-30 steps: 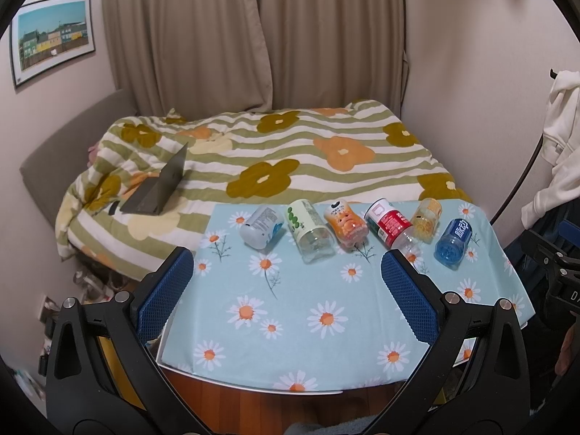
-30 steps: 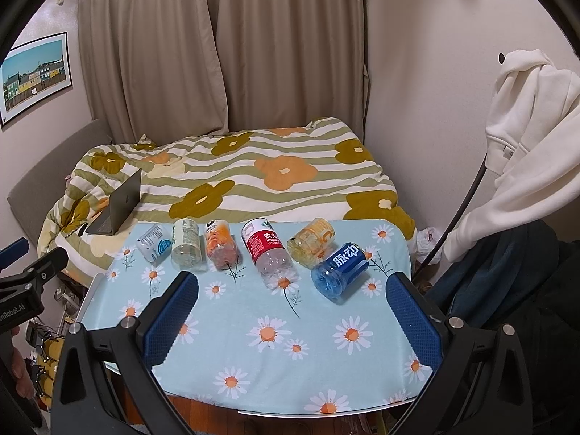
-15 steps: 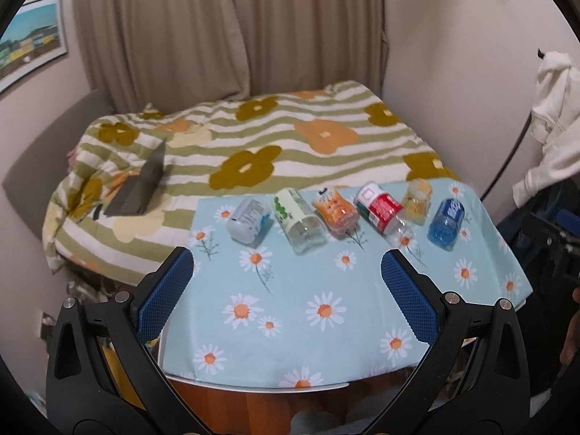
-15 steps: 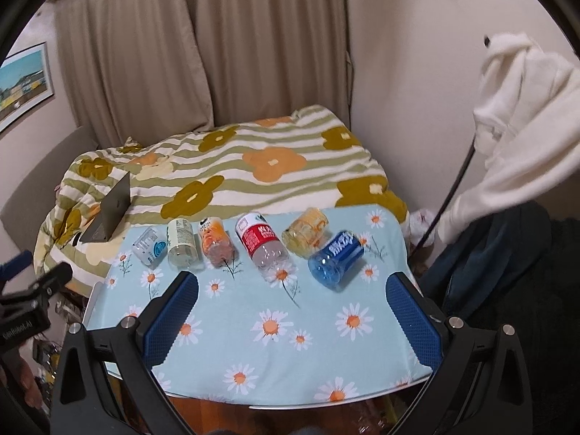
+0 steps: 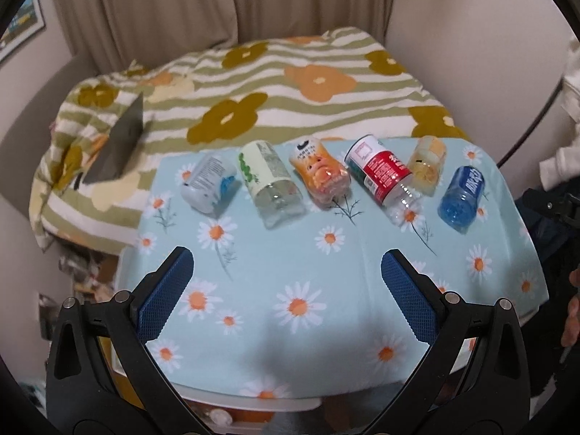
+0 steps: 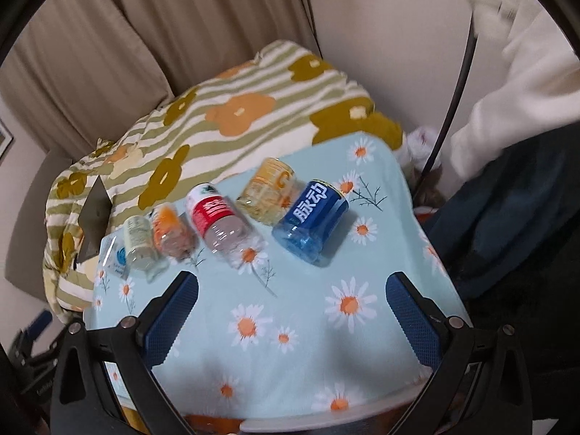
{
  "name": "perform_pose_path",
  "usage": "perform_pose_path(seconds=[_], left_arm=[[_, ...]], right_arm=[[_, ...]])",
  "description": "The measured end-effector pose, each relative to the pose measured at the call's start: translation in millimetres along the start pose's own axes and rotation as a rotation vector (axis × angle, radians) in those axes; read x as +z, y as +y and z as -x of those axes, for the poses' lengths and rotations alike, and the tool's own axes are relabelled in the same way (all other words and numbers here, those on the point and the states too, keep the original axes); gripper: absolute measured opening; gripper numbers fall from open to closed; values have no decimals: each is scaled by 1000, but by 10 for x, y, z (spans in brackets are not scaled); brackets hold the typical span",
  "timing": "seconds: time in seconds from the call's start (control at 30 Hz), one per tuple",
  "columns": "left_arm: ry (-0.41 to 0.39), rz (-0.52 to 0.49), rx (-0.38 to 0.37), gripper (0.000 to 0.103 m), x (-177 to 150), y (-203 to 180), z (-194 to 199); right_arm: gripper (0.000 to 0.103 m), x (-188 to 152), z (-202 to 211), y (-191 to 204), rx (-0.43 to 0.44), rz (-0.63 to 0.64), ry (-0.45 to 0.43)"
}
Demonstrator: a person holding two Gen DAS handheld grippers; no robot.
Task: Flip cup upright
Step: 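Reach the right tool to the blue cup lying on its side and close on it, then lift the blue cup with the right tool and carry it toward the left tool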
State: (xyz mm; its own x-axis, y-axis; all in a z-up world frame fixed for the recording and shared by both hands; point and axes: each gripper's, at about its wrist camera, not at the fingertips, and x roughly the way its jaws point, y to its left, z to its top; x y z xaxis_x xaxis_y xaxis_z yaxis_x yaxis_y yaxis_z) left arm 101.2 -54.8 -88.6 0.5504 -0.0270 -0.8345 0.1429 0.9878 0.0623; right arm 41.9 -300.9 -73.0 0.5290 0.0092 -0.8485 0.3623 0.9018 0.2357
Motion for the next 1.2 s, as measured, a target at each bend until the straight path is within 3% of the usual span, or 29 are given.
perform_pose_path(seconds=[0.37, 0.43, 0.6, 1.03, 1.13, 1.2], left_arm=[[120, 55, 102, 103, 247, -193, -633], [151, 61, 111, 103, 270, -229, -761], [189, 28, 129, 103, 341, -358, -977], [223, -6, 105, 103, 511, -591, -1232], [219, -10, 100, 103, 519, -597, -1220], [219, -11, 97, 103, 510, -593, -1208]], right_arm=[[103, 395, -1006, -451, 118, -177, 214], [92, 432, -1158, -483, 132, -195, 245], [89, 467, -1481, -595, 208, -285, 309], [82, 465, -1681, -697, 241, -356, 371], [67, 471, -1676, -706, 258, -357, 372], [64, 505, -1694, -714, 275, -359, 371]])
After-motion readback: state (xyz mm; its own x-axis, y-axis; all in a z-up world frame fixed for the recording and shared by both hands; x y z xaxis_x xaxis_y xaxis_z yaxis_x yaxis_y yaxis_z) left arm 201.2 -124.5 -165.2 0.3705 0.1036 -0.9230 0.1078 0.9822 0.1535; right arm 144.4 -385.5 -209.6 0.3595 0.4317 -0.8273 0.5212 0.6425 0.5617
